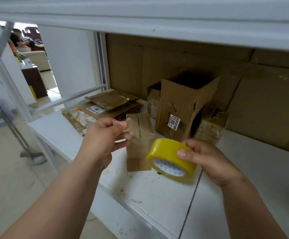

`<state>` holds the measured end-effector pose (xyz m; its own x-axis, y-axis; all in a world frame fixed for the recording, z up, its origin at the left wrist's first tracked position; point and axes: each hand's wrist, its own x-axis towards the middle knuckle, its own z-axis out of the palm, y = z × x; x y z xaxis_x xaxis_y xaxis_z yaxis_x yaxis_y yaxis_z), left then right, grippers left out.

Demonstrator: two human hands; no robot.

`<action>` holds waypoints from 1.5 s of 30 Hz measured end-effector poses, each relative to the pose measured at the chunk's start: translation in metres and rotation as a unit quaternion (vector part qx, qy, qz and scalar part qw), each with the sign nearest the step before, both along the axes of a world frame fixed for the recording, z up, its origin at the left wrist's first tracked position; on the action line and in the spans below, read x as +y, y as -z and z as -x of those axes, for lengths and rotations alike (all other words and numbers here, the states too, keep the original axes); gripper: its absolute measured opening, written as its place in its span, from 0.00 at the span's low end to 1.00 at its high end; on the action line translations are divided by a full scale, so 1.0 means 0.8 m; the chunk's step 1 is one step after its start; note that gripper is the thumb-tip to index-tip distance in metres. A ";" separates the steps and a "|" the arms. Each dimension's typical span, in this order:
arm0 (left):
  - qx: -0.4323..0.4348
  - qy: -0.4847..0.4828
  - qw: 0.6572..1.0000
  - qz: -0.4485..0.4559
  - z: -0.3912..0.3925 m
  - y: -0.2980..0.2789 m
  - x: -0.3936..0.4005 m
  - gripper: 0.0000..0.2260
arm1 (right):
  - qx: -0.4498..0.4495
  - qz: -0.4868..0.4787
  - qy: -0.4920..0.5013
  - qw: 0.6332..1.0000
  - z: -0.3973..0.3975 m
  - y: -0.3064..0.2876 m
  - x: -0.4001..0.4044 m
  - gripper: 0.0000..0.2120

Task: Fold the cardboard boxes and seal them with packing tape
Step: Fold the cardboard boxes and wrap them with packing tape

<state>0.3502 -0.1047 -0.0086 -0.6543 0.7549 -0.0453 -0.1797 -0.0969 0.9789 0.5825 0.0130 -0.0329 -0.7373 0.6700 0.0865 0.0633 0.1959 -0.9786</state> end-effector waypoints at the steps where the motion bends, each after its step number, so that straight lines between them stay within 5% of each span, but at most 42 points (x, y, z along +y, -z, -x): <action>1: -0.002 -0.014 1.000 -0.004 0.005 -0.002 0.000 0.10 | 0.000 -0.001 0.005 1.000 -0.005 -0.002 0.007 0.23; 13: -0.126 -0.156 0.979 0.031 0.031 0.043 0.028 0.02 | -0.122 -0.057 0.057 0.989 0.033 -0.032 0.079 0.18; 18: -0.131 -0.169 0.975 0.060 0.033 0.066 0.035 0.04 | -0.182 -0.069 0.076 0.978 0.049 -0.031 0.099 0.06; 24: -0.142 -0.194 0.968 0.069 0.036 0.083 0.039 0.04 | -0.220 -0.069 0.067 0.971 0.062 -0.029 0.113 0.08; 30: -0.132 -0.176 0.968 0.118 0.033 0.095 0.041 0.04 | -0.275 -0.078 0.050 0.957 0.073 -0.018 0.118 0.17; 34: -0.071 -0.135 0.973 0.173 0.027 0.106 0.037 0.06 | -0.296 -0.086 0.031 0.951 0.081 -0.012 0.108 0.06; 38: -0.026 -0.119 0.971 0.208 0.023 0.103 0.043 0.07 | -0.297 -0.099 0.033 0.949 0.087 -0.012 0.101 0.07; 45: -0.142 -0.089 0.972 0.167 0.020 0.114 0.045 0.07 | -0.302 -0.103 0.034 0.947 0.086 -0.010 0.093 0.08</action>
